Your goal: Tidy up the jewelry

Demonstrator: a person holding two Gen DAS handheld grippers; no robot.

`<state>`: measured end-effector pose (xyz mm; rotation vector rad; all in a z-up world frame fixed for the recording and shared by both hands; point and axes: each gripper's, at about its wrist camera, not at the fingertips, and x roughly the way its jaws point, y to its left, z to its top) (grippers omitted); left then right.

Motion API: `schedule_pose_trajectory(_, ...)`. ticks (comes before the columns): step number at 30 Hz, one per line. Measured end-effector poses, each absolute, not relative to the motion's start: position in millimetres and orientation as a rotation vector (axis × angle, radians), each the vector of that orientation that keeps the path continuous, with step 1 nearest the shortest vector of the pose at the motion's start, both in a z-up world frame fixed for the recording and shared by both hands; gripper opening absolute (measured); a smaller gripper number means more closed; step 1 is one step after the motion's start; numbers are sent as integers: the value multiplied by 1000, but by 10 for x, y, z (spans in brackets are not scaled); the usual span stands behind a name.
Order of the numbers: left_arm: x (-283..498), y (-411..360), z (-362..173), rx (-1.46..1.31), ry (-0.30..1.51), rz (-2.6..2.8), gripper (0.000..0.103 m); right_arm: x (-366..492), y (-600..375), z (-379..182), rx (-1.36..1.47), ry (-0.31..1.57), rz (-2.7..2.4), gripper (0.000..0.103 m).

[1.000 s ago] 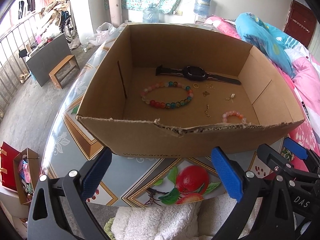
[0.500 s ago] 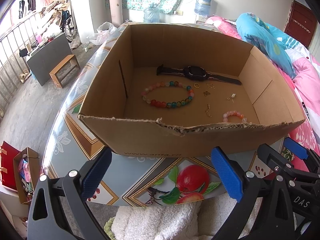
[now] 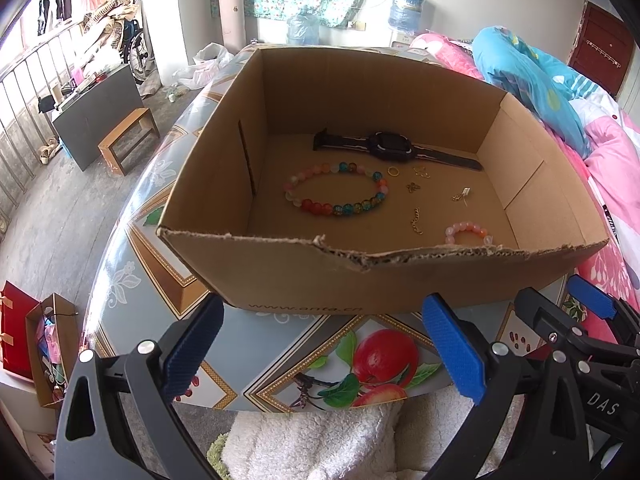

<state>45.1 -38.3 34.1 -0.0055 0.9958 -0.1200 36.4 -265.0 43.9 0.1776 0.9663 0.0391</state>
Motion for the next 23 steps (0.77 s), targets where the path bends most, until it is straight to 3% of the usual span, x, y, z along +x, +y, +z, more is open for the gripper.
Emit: schedule_pose_trajectory(23,439,-387,353,-8,994,-118,97,370,-2680,443,179,968,41,93)
